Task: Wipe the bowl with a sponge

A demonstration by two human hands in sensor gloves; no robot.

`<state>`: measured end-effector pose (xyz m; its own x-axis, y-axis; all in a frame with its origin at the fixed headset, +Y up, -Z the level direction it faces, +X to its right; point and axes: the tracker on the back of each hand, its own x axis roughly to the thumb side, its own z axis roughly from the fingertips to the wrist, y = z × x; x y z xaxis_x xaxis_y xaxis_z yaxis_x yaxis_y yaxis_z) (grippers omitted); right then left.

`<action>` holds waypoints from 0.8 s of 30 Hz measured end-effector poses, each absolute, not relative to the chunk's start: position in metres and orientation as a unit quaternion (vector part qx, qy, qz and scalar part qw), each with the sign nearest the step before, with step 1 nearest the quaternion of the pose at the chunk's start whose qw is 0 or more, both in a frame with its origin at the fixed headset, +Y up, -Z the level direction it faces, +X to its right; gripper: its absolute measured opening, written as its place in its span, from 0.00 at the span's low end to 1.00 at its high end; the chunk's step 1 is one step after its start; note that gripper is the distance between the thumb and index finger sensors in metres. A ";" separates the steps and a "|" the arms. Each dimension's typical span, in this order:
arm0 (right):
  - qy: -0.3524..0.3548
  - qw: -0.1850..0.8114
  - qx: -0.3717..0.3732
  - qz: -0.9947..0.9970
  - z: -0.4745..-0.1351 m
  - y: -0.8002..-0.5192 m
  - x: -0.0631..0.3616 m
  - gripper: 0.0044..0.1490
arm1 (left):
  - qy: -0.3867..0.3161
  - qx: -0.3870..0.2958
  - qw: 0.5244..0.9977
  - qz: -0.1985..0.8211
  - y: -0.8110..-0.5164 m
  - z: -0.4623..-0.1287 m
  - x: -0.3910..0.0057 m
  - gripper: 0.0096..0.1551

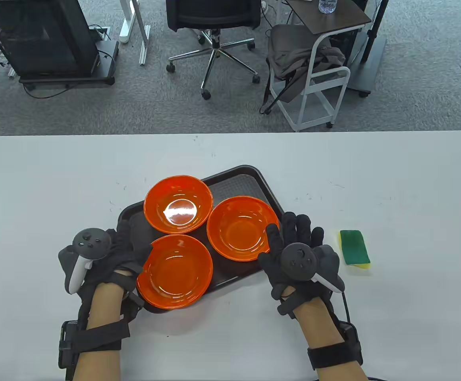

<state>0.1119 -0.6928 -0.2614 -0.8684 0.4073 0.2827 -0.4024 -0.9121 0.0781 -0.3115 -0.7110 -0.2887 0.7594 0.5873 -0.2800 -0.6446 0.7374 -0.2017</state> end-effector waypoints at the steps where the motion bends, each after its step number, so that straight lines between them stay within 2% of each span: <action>1: 0.009 0.209 0.148 0.967 -0.261 -0.693 0.112 0.44 | 0.100 -0.144 0.927 0.331 -0.711 -0.289 -0.312 0.52; 9: 0.006 0.212 0.149 0.966 -0.261 -0.692 0.112 0.44 | 0.113 -0.161 0.928 0.317 -0.714 -0.289 -0.310 0.53; 24: 0.005 0.221 0.144 0.964 -0.260 -0.693 0.115 0.44 | 0.151 -0.203 0.932 0.259 -0.744 -0.301 -0.309 0.53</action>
